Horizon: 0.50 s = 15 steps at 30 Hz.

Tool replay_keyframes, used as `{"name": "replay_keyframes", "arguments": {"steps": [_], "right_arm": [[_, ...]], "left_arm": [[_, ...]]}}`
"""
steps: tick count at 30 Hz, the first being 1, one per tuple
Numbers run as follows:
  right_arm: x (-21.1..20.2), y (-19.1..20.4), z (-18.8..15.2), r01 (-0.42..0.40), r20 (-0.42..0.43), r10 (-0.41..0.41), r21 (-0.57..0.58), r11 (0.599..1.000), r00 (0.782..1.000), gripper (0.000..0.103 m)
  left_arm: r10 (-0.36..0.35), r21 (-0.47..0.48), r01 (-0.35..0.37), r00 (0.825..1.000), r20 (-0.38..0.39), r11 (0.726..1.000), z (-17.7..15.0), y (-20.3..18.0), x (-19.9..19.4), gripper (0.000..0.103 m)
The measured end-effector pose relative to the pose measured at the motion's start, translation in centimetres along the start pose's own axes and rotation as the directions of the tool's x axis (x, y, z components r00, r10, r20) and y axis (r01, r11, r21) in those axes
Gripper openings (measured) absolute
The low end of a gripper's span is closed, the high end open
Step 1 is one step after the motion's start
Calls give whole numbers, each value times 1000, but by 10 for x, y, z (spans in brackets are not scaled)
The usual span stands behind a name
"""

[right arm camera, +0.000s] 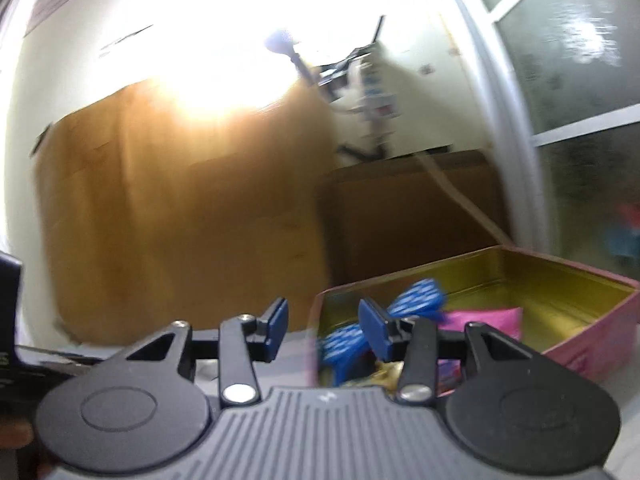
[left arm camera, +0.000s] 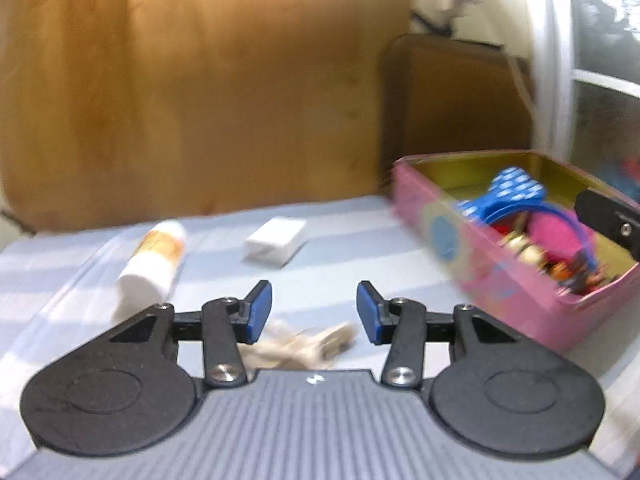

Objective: Organize rigid objects
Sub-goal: 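Carry the headband into the pink tin and release it, then reach the right tool down to the wooden tongs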

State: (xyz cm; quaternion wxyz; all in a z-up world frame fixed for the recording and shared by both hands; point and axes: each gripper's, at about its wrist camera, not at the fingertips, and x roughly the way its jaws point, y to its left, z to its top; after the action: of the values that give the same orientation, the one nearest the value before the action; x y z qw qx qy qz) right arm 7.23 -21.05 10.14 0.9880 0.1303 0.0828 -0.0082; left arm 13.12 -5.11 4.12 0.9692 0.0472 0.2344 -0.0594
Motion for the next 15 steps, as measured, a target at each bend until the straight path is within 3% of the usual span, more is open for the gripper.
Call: {"name": "replay_keyframes", "arguments": {"steps": [5,15], "right_arm": [[8,38,-16,-84,-78,80,-54,995,994,41],[24,70,-50,-136,-226,108,-114,984,968,41]], "left_arm": [[48,-41,-50,998,-36,998,-16,30,3,49],[131,-79,-136,990,-58,988,-37,66,10,50]]}}
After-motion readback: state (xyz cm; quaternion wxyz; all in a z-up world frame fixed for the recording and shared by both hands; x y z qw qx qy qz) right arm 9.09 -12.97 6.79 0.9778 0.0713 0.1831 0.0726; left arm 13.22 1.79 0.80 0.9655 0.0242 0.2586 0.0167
